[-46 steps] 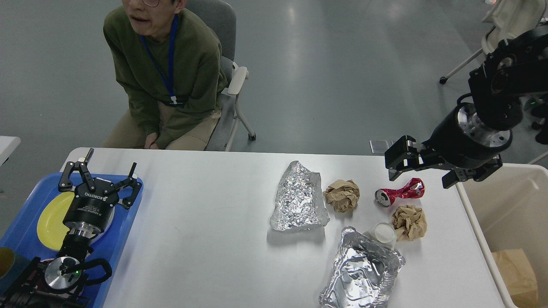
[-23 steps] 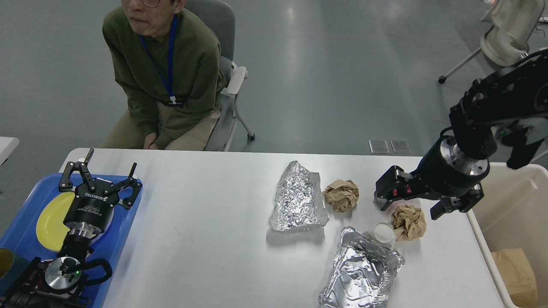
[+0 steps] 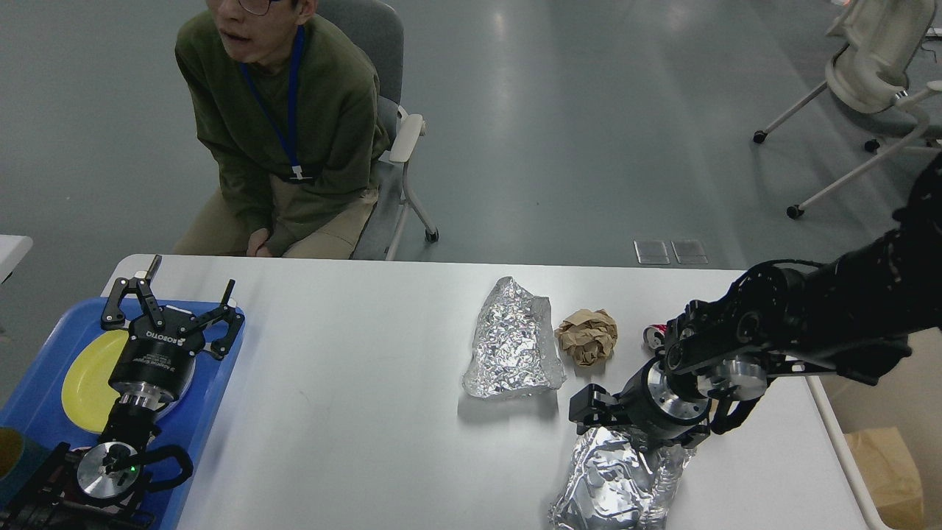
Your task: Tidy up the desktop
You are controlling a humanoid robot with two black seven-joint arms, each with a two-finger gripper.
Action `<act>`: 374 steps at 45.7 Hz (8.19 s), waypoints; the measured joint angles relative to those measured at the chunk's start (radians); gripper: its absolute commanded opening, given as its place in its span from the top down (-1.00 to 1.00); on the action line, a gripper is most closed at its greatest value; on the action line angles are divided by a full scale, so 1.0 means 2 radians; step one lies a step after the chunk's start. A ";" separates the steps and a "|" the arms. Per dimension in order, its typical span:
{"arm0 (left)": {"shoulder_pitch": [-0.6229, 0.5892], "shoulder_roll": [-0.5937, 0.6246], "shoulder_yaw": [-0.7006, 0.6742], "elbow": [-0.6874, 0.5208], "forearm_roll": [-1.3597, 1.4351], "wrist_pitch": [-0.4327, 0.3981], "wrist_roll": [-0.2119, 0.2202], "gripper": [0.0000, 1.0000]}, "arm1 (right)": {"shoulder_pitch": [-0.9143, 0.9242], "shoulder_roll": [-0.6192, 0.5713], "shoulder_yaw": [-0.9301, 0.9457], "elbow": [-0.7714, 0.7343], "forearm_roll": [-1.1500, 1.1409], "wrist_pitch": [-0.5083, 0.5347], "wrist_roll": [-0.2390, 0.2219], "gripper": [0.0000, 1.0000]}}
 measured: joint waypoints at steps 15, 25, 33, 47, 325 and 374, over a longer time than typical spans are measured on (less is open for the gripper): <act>0.000 0.000 0.000 0.000 0.000 0.000 0.000 -0.93 | -0.111 0.042 0.029 -0.118 0.000 -0.009 -0.002 -1.00; 0.000 0.000 0.000 0.000 0.000 0.000 0.000 -0.93 | -0.135 0.058 0.042 -0.145 0.000 -0.009 -0.008 -0.48; 0.000 0.000 0.000 0.000 0.000 0.000 0.000 -0.93 | -0.144 0.064 0.047 -0.153 0.000 -0.009 -0.025 0.14; 0.000 0.000 0.000 0.000 0.000 0.000 0.000 -0.93 | -0.157 0.072 0.048 -0.153 0.000 -0.004 -0.028 1.00; 0.000 0.000 0.000 0.000 0.000 0.000 0.000 -0.93 | 0.388 -0.026 -0.141 0.116 -0.020 0.251 0.078 -1.00; 0.000 0.000 0.000 0.000 0.000 0.000 0.000 -0.93 | 0.189 -0.022 -0.042 0.057 0.130 0.087 0.079 -1.00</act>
